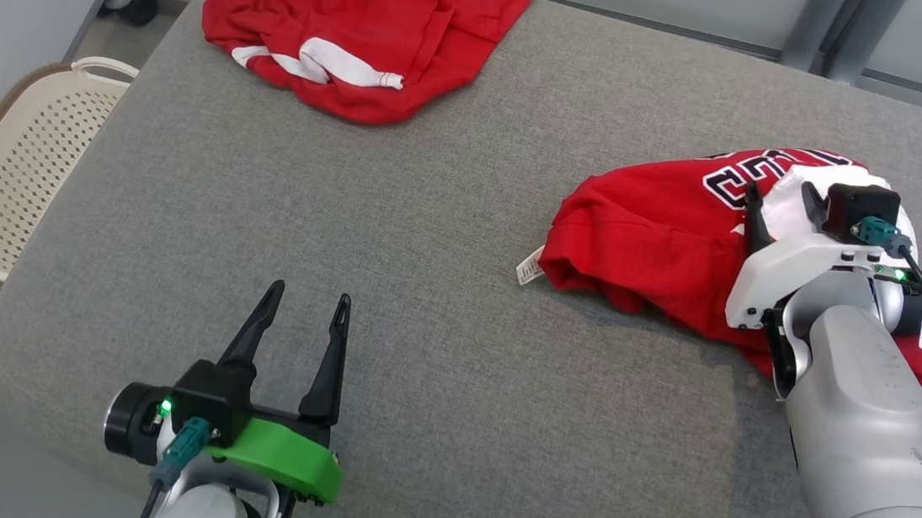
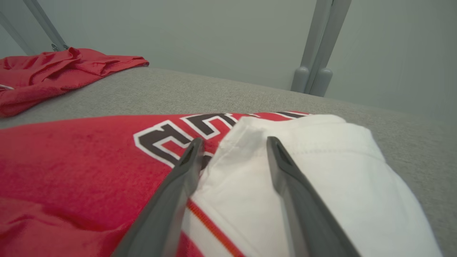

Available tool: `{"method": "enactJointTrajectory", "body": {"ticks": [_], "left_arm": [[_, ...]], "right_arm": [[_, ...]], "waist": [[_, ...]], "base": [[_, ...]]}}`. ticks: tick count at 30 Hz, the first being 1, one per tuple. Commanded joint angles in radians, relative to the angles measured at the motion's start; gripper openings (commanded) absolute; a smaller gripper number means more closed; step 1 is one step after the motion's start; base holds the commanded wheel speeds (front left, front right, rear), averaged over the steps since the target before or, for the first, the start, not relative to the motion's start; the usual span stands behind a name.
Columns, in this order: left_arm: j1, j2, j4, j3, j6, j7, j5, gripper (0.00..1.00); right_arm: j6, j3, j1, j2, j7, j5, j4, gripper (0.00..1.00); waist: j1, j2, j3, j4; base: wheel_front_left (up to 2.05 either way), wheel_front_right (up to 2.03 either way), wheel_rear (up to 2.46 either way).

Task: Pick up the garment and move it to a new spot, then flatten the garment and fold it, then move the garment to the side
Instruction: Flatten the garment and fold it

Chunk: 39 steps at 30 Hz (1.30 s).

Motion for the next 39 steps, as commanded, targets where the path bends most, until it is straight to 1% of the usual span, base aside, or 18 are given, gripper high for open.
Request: {"method": "enactJointTrajectory", "body": {"ticks": [1, 3, 4, 6, 9, 11, 14, 20, 22, 23, 25, 28, 32, 34, 35, 37, 39], "left_arm": [[-0.012, -0.003, 0.003, 0.009, -0.002, 0.000, 0.009, 1.00], [-0.009, -0.005, 0.005, 0.014, -0.005, 0.000, 0.014, 1.00], [-0.009, -0.005, 0.006, 0.016, -0.008, 0.000, 0.016, 1.00], [-0.007, -0.006, 0.008, 0.023, -0.011, 0.000, 0.021, 1.00], [-0.002, -0.006, 0.010, 0.033, -0.015, 0.000, 0.025, 1.00], [0.002, -0.006, 0.010, 0.037, -0.019, 0.000, 0.028, 1.00], [0.010, -0.005, 0.011, 0.042, -0.022, 0.000, 0.035, 1.00], [0.026, 0.004, 0.017, 0.047, -0.026, 0.000, 0.040, 1.00], [0.029, 0.006, 0.017, 0.048, -0.026, 0.000, 0.041, 1.00], [0.033, 0.007, 0.018, 0.048, -0.026, 0.000, 0.043, 1.00], [0.038, 0.011, 0.018, 0.049, -0.025, 0.000, 0.042, 1.00], [0.041, 0.015, 0.020, 0.050, -0.024, 0.000, 0.041, 1.00], [0.041, 0.018, 0.021, 0.049, -0.022, 0.000, 0.038, 1.00], [0.041, 0.020, 0.021, 0.047, -0.023, 0.000, 0.037, 1.00], [0.041, 0.020, 0.022, 0.047, -0.023, 0.000, 0.036, 1.00], [0.039, 0.021, 0.024, 0.045, -0.022, 0.000, 0.034, 1.00], [0.040, 0.021, 0.025, 0.044, -0.022, 0.000, 0.032, 1.00]], "right_arm": [[0.000, -0.007, -0.013, -0.006, -0.007, -0.008, 0.009, 0.42], [0.000, -0.018, -0.022, -0.006, -0.012, -0.018, 0.024, 0.16], [0.000, -0.024, -0.028, -0.006, -0.014, -0.019, 0.027, 0.00], [0.000, -0.031, -0.035, -0.006, -0.018, -0.020, 0.027, 0.00], [0.000, -0.026, -0.048, -0.006, -0.021, 0.007, 0.012, 0.00], [0.000, -0.008, -0.053, -0.006, -0.021, 0.054, -0.032, 0.00], [0.000, 0.034, -0.014, -0.006, -0.021, 0.144, -0.120, 0.00], [0.000, 0.082, 0.143, -0.005, -0.021, 0.297, -0.343, 0.00], [0.000, 0.072, 0.214, -0.006, -0.021, 0.334, -0.411, 0.00], [0.000, 0.053, 0.289, -0.006, -0.021, 0.368, -0.473, 0.00], [0.000, 0.027, 0.360, -0.005, -0.021, 0.405, -0.525, 0.00], [0.000, 0.000, 0.452, -0.005, -0.021, 0.470, -0.555, 0.00], [0.000, 0.004, 0.523, -0.005, -0.021, 0.559, -0.527, 0.00], [0.000, 0.008, 0.543, -0.006, -0.021, 0.579, -0.510, 0.00], [0.000, 0.010, 0.550, -0.005, -0.021, 0.583, -0.501, 0.09], [0.000, 0.015, 0.559, -0.005, -0.021, 0.575, -0.488, 0.23], [0.000, 0.018, 0.568, -0.005, -0.021, 0.565, -0.476, 0.45]], "waist": [[0.0000, 0.0098, 0.003, -0.004], [0.0000, 0.0098, 0.003, -0.015], [0.0000, 0.0098, 0.002, -0.021], [0.0000, 0.0098, -0.001, -0.037], [0.0000, 0.0098, -0.010, -0.068], [0.0000, 0.0098, -0.017, -0.093], [0.0000, 0.0098, -0.031, -0.137], [0.0000, 0.0098, -0.061, -0.235], [0.0000, 0.0098, -0.067, -0.266], [0.0000, 0.0098, -0.072, -0.295], [0.0000, 0.0098, -0.075, -0.322], [0.0000, 0.0098, -0.078, -0.355], [0.0000, 0.0098, -0.081, -0.386], [0.0000, 0.0098, -0.083, -0.394], [0.0000, 0.0098, -0.084, -0.398], [0.0000, 0.0098, -0.086, -0.403], [0.0000, 0.0098, -0.089, -0.407]], "base": [[0.00, 0.00, 0.00], [0.00, 0.00, 0.00], [0.00, 0.00, 0.00], [0.00, 0.00, 0.00], [0.00, 0.00, 0.00], [0.00, 0.00, 0.00], [0.00, 0.00, 0.00], [0.00, 0.00, 0.00], [0.00, 0.00, 0.00], [0.00, 0.00, 0.00], [0.00, 0.00, 0.00], [0.00, 0.00, 0.00], [0.00, 0.00, 0.00], [0.00, 0.00, 0.00], [0.00, 0.00, 0.00], [0.00, 0.00, 0.00], [0.00, 0.00, 0.00]]}}
